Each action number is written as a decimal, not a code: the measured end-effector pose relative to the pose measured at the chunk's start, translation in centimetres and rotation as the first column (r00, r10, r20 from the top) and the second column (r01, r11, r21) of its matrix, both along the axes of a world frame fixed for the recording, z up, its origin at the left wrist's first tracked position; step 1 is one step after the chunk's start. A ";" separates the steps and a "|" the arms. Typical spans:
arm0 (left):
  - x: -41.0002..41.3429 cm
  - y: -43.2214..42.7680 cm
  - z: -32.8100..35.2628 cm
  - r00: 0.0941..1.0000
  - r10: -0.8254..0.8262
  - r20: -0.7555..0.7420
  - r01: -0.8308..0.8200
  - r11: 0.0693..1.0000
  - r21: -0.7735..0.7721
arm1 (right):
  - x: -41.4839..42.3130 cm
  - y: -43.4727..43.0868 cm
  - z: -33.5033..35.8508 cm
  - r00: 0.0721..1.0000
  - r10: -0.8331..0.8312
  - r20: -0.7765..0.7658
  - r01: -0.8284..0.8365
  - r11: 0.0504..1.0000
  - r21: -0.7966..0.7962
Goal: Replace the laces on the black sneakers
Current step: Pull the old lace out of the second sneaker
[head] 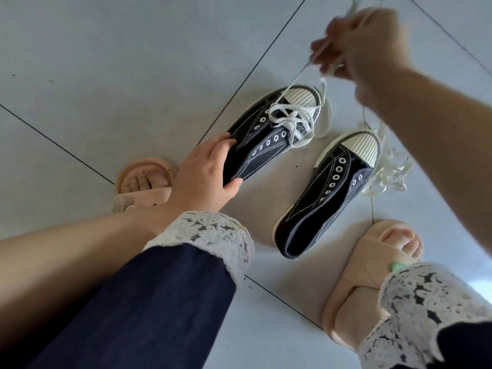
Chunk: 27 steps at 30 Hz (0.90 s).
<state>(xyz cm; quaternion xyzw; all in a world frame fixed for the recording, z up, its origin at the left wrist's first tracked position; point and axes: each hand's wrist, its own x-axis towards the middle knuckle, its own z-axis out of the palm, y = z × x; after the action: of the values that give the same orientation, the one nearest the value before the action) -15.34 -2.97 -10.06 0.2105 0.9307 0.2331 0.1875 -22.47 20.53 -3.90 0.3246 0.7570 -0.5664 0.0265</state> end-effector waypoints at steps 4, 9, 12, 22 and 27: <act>0.1 0.0 -0.1 1.000 -0.007 -0.018 0.007 1.000 0.009 | -0.5 2.6 1.5 0.932 -0.341 -0.126 0.313 0.929 -0.197; 0.4 0.0 0.3 0.994 -0.085 -0.062 0.086 0.996 0.013 | 0.6 6.0 1.2 0.899 -0.426 -0.099 0.423 0.905 -0.054; 0.5 0.2 0.2 0.986 -0.140 -0.086 0.141 0.990 0.006 | 1.0 6.5 0.9 0.978 -0.208 -0.008 0.198 0.921 0.334; 0.2 0.0 -0.4 0.999 -0.040 -0.032 0.040 0.999 -0.015 | 4.1 -1.7 -3.5 0.739 0.538 0.405 -0.674 0.579 0.459; 0.2 0.0 -0.3 0.999 -0.029 -0.031 0.029 1.000 0.005 | 2.7 -0.6 -3.0 0.830 0.426 0.360 -0.556 0.583 0.593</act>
<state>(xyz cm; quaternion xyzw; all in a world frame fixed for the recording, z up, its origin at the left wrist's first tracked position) -15.14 -2.93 -10.33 0.2283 0.9297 0.2296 0.1757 -19.75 19.93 -6.88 0.1379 0.9632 -0.1900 0.1308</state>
